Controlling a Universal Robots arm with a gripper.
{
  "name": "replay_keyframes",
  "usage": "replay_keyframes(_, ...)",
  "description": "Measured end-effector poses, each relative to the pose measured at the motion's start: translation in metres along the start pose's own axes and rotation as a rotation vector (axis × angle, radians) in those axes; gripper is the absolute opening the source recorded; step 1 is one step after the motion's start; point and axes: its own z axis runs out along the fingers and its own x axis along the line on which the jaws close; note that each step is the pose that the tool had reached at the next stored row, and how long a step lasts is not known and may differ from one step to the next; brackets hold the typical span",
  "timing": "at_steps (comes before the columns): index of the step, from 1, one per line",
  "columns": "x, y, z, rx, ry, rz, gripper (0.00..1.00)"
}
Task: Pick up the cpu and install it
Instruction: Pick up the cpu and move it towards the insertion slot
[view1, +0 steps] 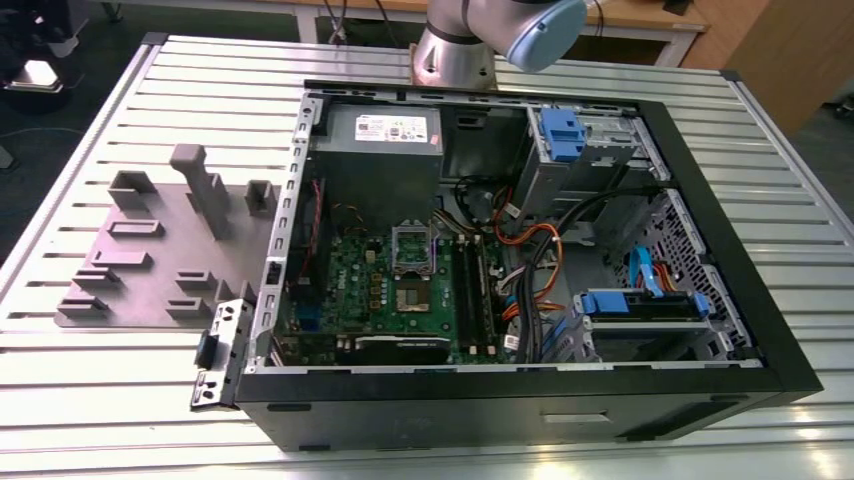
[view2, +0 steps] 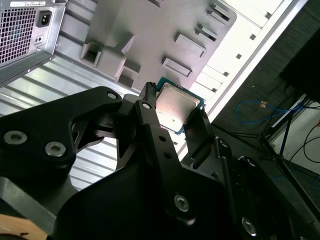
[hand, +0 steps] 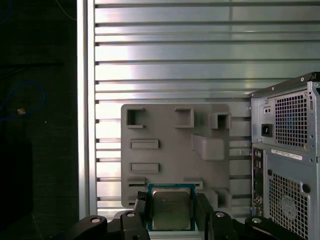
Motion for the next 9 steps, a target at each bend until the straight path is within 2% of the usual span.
replay_keyframes(9,-0.0021,0.0001,0.0000,0.0000,0.0000,0.000,0.47)
